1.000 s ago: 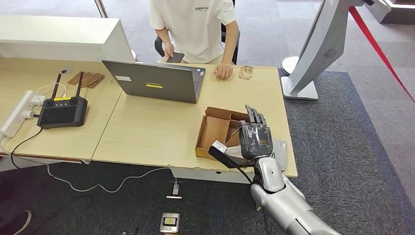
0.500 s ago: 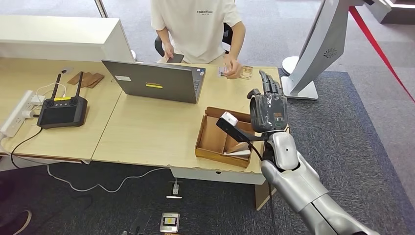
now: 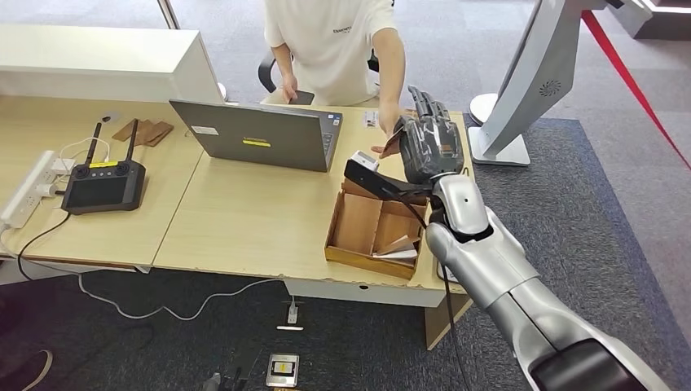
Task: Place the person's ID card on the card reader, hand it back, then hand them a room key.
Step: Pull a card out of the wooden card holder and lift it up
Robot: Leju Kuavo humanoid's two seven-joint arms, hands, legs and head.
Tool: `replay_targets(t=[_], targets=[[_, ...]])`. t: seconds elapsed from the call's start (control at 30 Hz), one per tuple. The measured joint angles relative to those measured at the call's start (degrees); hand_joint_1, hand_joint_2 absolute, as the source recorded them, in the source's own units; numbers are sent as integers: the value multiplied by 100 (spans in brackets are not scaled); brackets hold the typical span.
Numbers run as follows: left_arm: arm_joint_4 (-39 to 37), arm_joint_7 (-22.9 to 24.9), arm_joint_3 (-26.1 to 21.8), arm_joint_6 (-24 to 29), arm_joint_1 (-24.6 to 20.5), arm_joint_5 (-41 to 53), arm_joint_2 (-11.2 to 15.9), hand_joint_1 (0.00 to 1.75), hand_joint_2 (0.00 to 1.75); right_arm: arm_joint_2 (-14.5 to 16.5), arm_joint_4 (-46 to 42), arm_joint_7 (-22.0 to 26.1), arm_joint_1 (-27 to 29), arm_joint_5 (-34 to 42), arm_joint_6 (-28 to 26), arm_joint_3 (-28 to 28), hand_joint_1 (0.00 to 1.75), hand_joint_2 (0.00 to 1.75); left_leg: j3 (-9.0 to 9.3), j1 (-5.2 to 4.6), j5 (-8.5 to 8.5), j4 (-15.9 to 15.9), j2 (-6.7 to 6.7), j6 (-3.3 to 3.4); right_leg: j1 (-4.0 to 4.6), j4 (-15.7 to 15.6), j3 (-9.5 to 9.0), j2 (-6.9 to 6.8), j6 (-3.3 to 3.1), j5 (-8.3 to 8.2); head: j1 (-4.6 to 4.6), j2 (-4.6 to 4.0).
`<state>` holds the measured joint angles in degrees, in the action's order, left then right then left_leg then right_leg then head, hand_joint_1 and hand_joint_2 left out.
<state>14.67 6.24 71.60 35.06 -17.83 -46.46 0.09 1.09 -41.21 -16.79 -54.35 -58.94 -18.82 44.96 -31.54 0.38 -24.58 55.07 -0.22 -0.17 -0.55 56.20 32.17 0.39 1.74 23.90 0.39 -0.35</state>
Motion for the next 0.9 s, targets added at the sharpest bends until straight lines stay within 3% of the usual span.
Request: replay_targets(t=[0.2,0.23,0.33,0.37,0.7,0.9], targets=[[0,58,118,-14,-55,68,-22,0,175,234,601,-68,-249,58,116,69,169,175,-3,0,0,0,-1,0,0,-1,2,-3,0,1,1,-1],[0,73,136,-15,-64,75,-26,0,175,257,675,-71,-272,76,118,76,140,175,-3,0,0,0,-1,0,0,-1,2,-2,0,1,1,-1],[0,115,180,-17,-90,81,-39,0,175,323,904,-69,-334,105,110,91,16,175,-5,0,-1,0,-1,0,0,-2,3,-3,0,1,0,0],[0,122,191,-17,-95,79,-40,0,175,346,965,-69,-349,108,105,94,2,175,-5,0,-1,0,-1,0,0,-2,3,-3,0,1,0,0],[-4,95,279,-10,-91,-50,-41,0,175,520,1387,203,-406,679,-249,97,0,175,-2,0,0,0,0,0,0,-2,3,-2,0,0,0,0],[-16,-49,280,8,-10,-254,-33,0,175,632,1328,1459,-278,2725,-823,-257,0,175,0,0,0,0,1,0,0,-1,2,-2,0,1,0,0]])
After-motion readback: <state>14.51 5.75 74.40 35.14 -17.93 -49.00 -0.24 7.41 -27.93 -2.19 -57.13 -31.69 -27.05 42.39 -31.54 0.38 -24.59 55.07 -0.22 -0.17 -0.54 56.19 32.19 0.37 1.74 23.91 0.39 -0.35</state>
